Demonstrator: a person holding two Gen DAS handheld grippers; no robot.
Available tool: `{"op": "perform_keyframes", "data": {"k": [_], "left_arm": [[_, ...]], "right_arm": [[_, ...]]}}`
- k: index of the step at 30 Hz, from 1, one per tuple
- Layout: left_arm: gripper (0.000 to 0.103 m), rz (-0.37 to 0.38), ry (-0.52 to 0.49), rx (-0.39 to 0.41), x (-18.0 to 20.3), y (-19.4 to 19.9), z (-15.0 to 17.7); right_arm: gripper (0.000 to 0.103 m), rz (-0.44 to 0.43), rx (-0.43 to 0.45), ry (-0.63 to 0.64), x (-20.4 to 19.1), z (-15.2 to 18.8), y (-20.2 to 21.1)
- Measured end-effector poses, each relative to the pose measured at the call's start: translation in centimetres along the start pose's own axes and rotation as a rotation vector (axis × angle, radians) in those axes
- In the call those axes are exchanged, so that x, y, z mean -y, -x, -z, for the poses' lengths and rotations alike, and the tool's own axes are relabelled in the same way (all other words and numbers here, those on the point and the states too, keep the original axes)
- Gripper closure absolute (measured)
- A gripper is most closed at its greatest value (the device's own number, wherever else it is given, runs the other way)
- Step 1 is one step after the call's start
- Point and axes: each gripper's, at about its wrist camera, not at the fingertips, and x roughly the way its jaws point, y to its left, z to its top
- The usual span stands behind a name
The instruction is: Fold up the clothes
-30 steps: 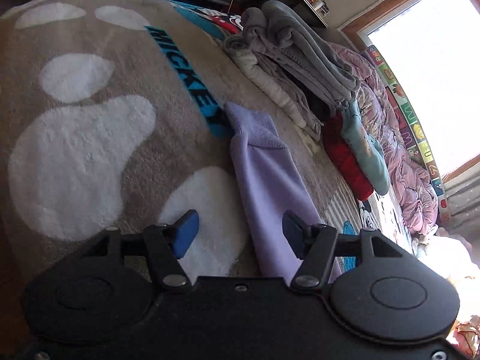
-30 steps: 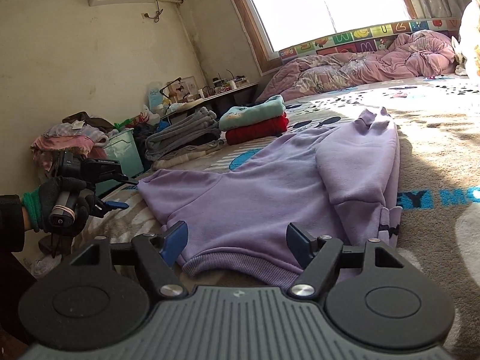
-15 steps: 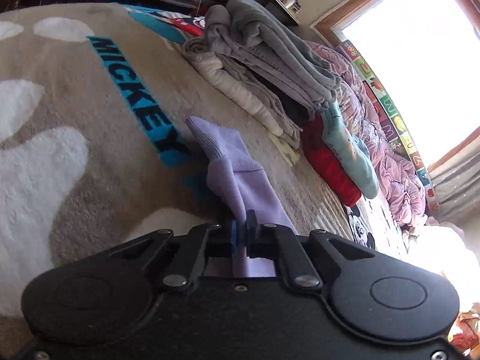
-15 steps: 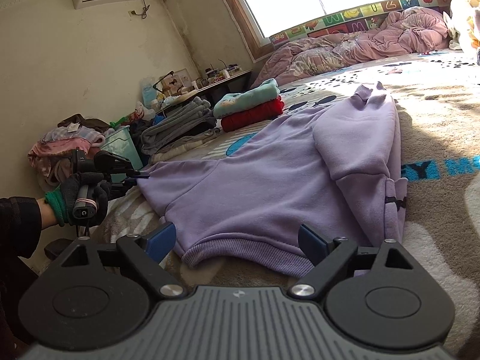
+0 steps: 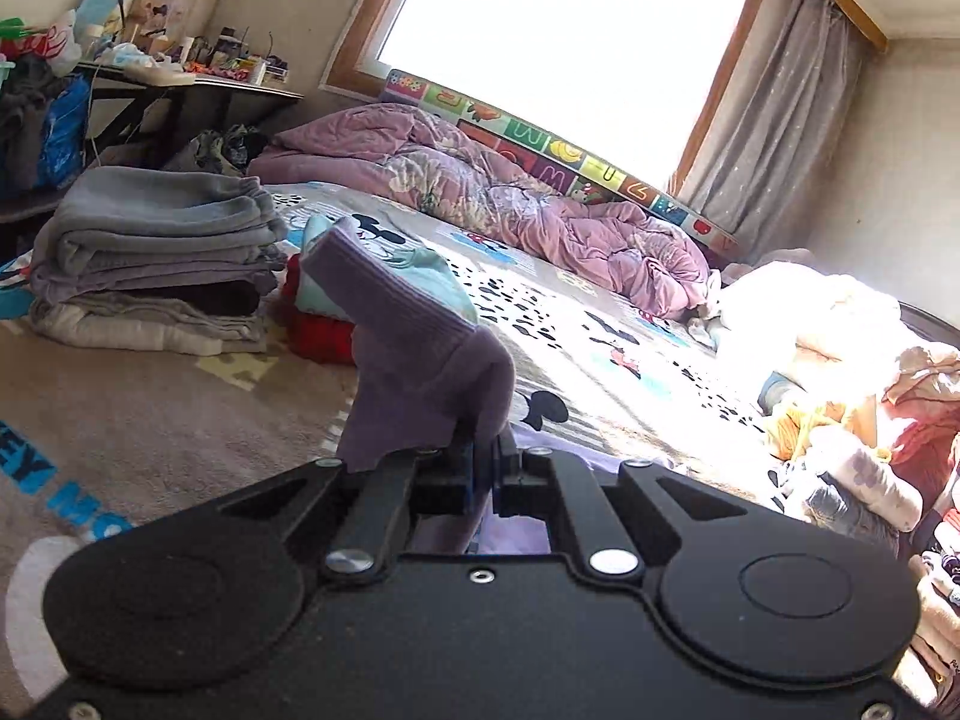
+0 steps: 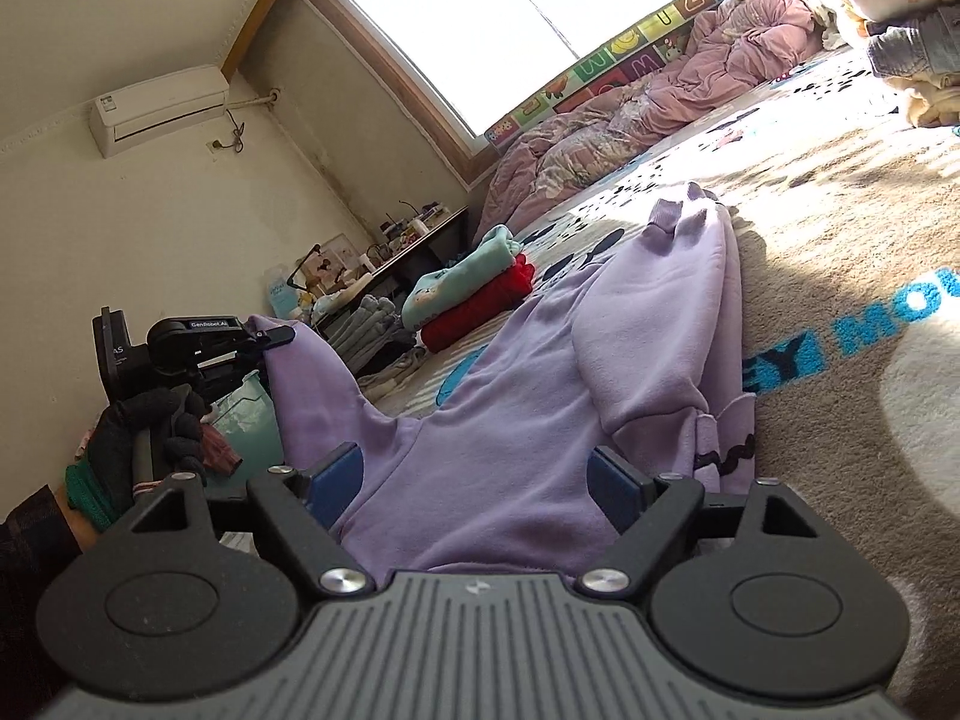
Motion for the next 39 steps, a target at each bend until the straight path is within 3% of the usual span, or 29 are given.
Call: {"op": "perform_keyframes", "data": {"k": [9, 13, 19, 20, 22, 26, 28, 33, 35, 39], "left_arm": [[0.1, 0.152, -0.232, -0.04, 11.8, -1.2, 2.5], [0.1, 0.209, -0.354, -0.117, 16.5, -3.1, 6.1], [0.1, 0.264, -0.57, -0.266, 22.3, -5.5, 14.0], [0.097, 0.288, -0.599, -0.312, 22.8, -5.9, 15.2], [0.058, 0.348, -0.639, -0.394, 23.4, -6.4, 17.1], [0.058, 0.4, -0.609, -0.389, 22.4, -4.3, 15.6], [0.058, 0.378, -0.603, -0.344, 21.2, -2.6, 13.7], [0.056, 0.175, -0.543, -0.257, 15.2, 1.0, 9.1], [0.054, 0.08, -0.518, -0.248, 12.1, 2.5, 8.1], [0.046, 0.001, -0.45, -0.289, 8.4, 4.8, 8.2]], "right_arm": [[0.021, -0.048, 0.096, -0.158, 2.6, -1.7, 1.2], [0.021, -0.061, 0.143, -0.275, 4.7, -2.0, 1.7], [0.019, -0.058, 0.2, -0.512, 9.1, -1.4, 1.5], [0.019, -0.057, 0.208, -0.55, 9.8, -1.2, 1.3], [0.019, -0.04, 0.216, -0.597, 10.9, -0.8, 0.9], [0.022, -0.023, 0.217, -0.642, 12.0, -0.5, 0.0], [0.021, -0.015, 0.207, -0.66, 12.0, -0.5, 0.0], [0.023, 0.006, 0.177, -0.696, 11.9, -0.4, -0.2], [0.023, 0.024, 0.158, -0.673, 11.6, -0.6, -0.5], [0.023, 0.085, 0.144, -0.583, 11.0, -1.6, -2.9]]}}
